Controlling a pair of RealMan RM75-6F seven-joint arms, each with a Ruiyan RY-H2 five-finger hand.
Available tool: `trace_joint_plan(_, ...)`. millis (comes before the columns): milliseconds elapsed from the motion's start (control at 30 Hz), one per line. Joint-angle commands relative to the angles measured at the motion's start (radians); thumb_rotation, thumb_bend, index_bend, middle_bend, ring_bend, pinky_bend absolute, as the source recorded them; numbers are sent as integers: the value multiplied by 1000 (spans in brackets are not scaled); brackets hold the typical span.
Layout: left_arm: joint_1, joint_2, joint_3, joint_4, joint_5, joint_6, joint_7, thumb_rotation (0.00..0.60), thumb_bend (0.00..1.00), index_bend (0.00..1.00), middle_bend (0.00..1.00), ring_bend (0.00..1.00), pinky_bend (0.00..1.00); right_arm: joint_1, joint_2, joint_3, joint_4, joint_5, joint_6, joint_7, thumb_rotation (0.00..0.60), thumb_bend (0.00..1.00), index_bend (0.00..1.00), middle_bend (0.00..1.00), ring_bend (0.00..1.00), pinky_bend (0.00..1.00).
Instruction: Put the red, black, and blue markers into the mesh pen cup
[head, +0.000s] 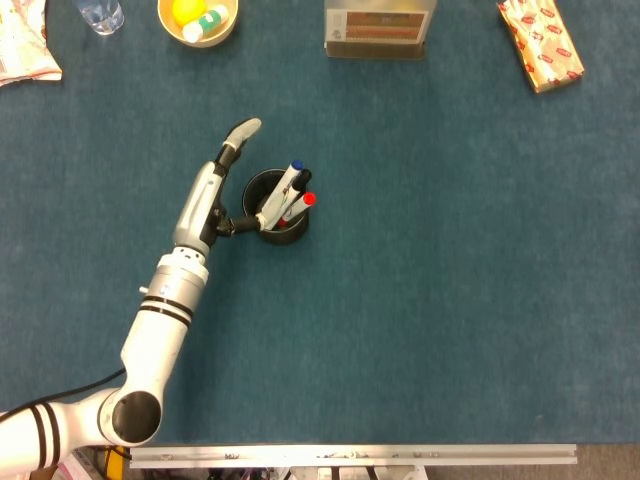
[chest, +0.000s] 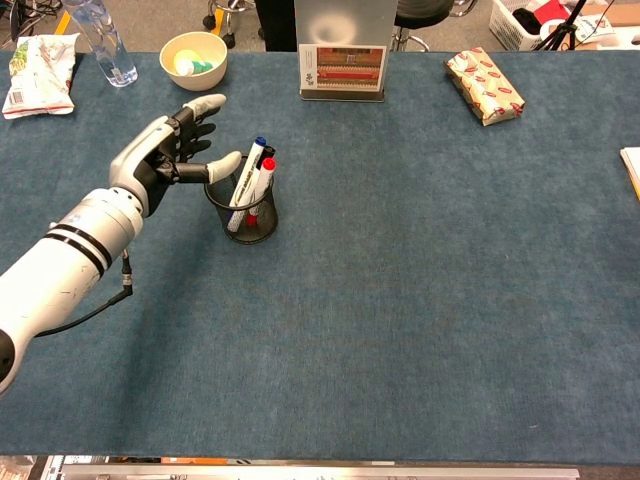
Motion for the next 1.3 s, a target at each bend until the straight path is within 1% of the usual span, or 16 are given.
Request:
trace_joint_plan(33, 0, 6, 2, -3, 11, 1, 4, 600, 314, 66, 0, 0, 13, 0, 0, 0, -1, -1, 0, 0, 600, 0, 143, 175, 126, 301)
trace_joint_plan(100, -2, 14, 8, -1, 32, 11, 27, 600, 314, 78, 0, 0, 13, 0, 1, 0, -2, -1, 1, -1, 600, 0, 144, 175, 126, 301)
trace_joint_plan(233, -1, 33, 20, -7, 90, 60, 90, 600, 314, 137, 0, 0, 13, 0, 7, 1, -6, -3, 4, -4, 600, 0, 144, 175, 126, 301)
trace_joint_plan(267, -1, 34, 23, 0, 110, 81, 115, 600, 314, 168, 0, 0, 14, 0, 8, 2, -7, -4, 5, -6, 600, 0, 143, 175, 126, 301)
trace_joint_plan(333, 1, 40, 33, 10, 159, 123, 159, 600, 314, 267, 0, 0, 15, 0, 12, 4, -11, -4, 6, -9, 600, 0, 144, 175, 126, 301)
trace_joint_plan(400, 0, 56, 43, 12, 191, 139, 189, 600, 314, 316, 0, 0, 16, 1, 14, 5, -14, -6, 6, -15, 600, 0, 144, 175, 126, 301)
trace_joint_plan(467, 1, 90, 51, 3, 212, 147, 229, 600, 314, 337, 0, 0, 16, 1, 19, 6, -21, -9, 9, -24, 600, 0, 144, 175, 126, 301)
trace_joint_plan(600, 9, 207, 64, -54, 207, 132, 311, 600, 314, 371, 0, 0, 18, -2, 31, 8, -34, -15, 17, -41, 600, 0, 144, 175, 126, 301)
trace_joint_plan(733, 29, 372, 73, -153, 152, 100, 381, 600, 315, 425, 1, 0, 48, 1, 43, 9, -49, -15, 10, -70, 600, 0, 144, 175, 126, 302)
trace_joint_plan(833, 51, 457, 86, -185, 171, 121, 410, 600, 315, 442, 11, 0, 48, 6, 48, 7, -62, -18, -2, -96, 600, 0, 144, 175, 126, 301)
trace_joint_plan(900, 64, 496, 103, -180, 216, 139, 423, 600, 315, 455, 20, 0, 48, 8, 50, 6, -70, -19, -10, -111, 600, 0, 144, 175, 126, 301)
trace_joint_plan(1000, 90, 561, 150, -151, 317, 178, 470, 600, 315, 465, 36, 0, 48, 8, 56, 5, -80, -14, -18, -131, 600, 0, 143, 175, 126, 301)
trace_joint_plan(1167, 140, 621, 220, -94, 466, 268, 537, 600, 315, 469, 61, 0, 87, 3, 63, 4, -83, 7, -25, -148, 600, 0, 144, 175, 126, 301)
trace_joint_plan(1200, 155, 634, 236, -70, 507, 300, 572, 600, 315, 471, 93, 6, 111, 1, 64, 2, -83, 8, -25, -153, 600, 0, 144, 175, 126, 301)
trace_joint_plan(1233, 168, 642, 246, -51, 530, 325, 610, 600, 315, 473, 151, 28, 148, -2, 66, 0, -82, 8, -23, -155, 600, 0, 143, 175, 126, 301)
trace_joint_plan(1300, 207, 649, 265, -11, 568, 392, 702, 600, 315, 476, 215, 62, 184, -12, 70, -4, -84, 12, -16, -161, 600, 0, 144, 175, 126, 301)
